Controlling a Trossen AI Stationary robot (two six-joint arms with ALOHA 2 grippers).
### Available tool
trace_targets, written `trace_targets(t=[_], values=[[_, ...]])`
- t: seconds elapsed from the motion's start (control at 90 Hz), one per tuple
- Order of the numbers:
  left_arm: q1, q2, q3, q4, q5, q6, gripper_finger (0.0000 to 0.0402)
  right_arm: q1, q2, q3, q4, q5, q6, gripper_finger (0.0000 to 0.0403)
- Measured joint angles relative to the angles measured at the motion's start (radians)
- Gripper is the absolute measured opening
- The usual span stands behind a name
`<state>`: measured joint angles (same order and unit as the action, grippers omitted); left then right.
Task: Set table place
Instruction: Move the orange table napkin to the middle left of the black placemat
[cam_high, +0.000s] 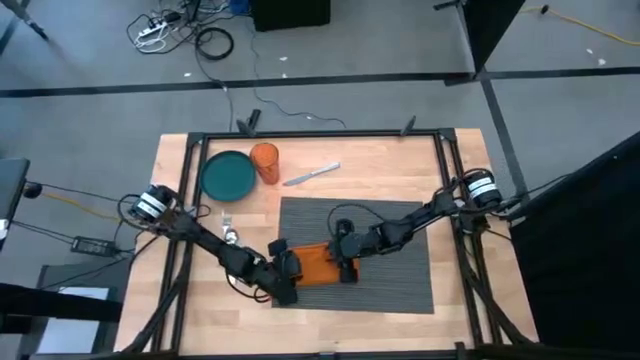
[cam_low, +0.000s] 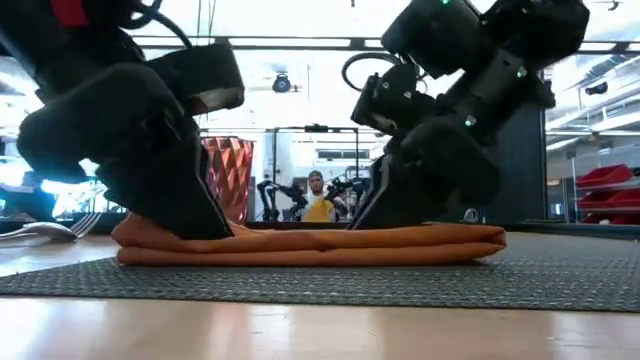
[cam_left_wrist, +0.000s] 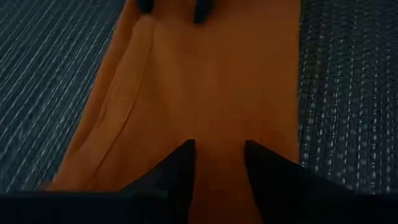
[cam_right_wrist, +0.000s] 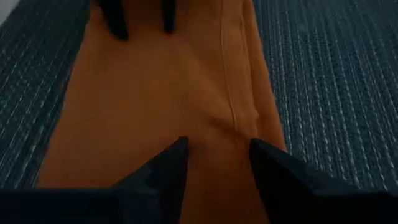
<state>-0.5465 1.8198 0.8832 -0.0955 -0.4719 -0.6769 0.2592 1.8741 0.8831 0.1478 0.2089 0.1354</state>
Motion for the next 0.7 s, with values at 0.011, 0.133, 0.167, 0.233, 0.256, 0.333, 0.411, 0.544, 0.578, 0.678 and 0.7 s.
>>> trace_targets(t=[0.011,0.133,0.167,0.233,0.256,0.333,0.411,0.544,0.578,0.678,0.7], values=[[-0.002,0.000,0.000,-0.002,-0.004,-0.006,0.0126,0.000,-0.005,0.000,-0.009,0.001,0.000,0.0149],[-0.011,-0.002,-0.003,0.009,-0.021,-0.009,0.0126,0.000,-0.072,-0.005,-0.107,-0.005,-0.012,0.0149],[-0.011,-0.005,-0.004,0.017,-0.016,-0.006,0.0126,0.000,-0.098,-0.007,-0.121,-0.008,-0.013,0.0149],[-0.010,-0.012,-0.001,0.025,-0.002,0.013,0.0126,0.000,-0.155,-0.008,-0.123,-0.024,0.003,0.0149],[-0.010,-0.016,0.003,0.027,0.004,0.019,0.0126,0.002,-0.173,-0.007,-0.110,-0.033,0.013,0.0149],[-0.009,-0.034,0.019,0.036,0.008,0.049,0.0126,0.025,-0.221,-0.004,-0.078,-0.074,0.058,0.0148],[-0.009,-0.043,0.040,0.056,-0.007,0.092,0.0126,0.079,-0.213,-0.005,-0.018,-0.094,0.072,0.0148],[0.008,-0.043,0.058,0.052,-0.013,0.155,0.0126,0.154,-0.112,-0.005,0.155,-0.014,0.057,0.0148],[0.014,-0.043,0.061,0.051,-0.014,0.163,0.0126,0.161,-0.082,-0.003,0.168,0.010,0.055,0.0148],[0.024,-0.043,0.061,-0.021,-0.014,0.157,0.0126,0.167,-0.003,-0.006,0.130,0.036,0.094,0.0146],[0.024,-0.043,0.060,-0.044,-0.009,0.146,0.0126,0.167,0.008,-0.006,0.114,0.034,0.102,0.0145]])
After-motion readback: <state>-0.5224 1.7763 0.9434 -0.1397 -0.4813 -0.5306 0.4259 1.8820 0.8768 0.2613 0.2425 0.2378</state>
